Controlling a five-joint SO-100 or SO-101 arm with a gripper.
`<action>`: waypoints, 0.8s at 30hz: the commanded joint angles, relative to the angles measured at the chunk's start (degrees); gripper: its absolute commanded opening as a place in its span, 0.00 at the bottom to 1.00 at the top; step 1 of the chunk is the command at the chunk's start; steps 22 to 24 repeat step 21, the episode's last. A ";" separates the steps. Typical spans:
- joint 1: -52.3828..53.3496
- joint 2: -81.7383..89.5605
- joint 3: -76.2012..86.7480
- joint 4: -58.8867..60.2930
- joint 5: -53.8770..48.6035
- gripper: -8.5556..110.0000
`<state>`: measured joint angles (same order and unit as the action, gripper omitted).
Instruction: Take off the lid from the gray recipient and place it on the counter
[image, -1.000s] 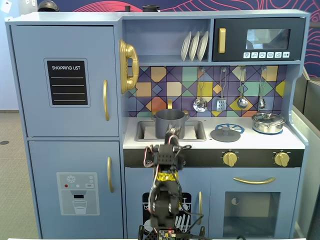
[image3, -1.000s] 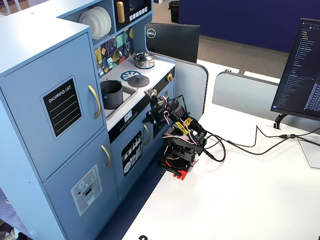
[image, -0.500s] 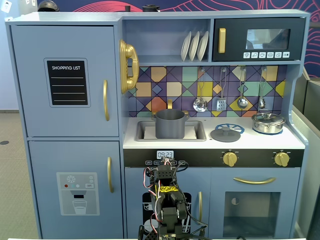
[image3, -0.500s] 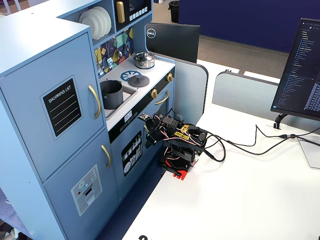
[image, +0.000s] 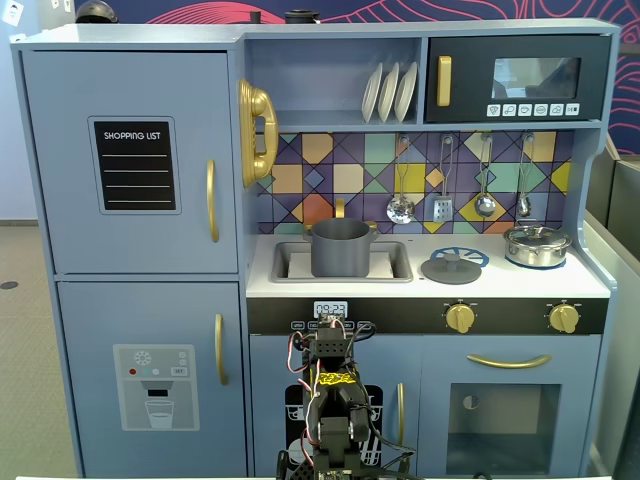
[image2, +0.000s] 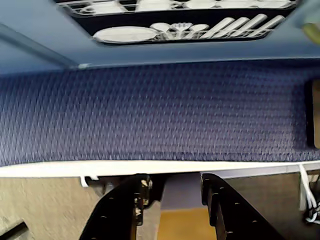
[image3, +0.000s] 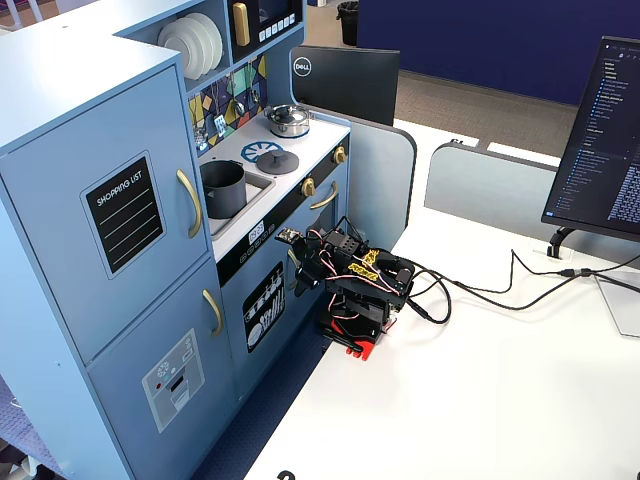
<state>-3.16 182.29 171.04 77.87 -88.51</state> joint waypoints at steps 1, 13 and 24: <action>0.88 -0.18 0.97 9.76 1.93 0.11; 0.88 -0.18 0.97 9.76 1.93 0.12; 0.88 -0.18 0.97 9.76 1.93 0.13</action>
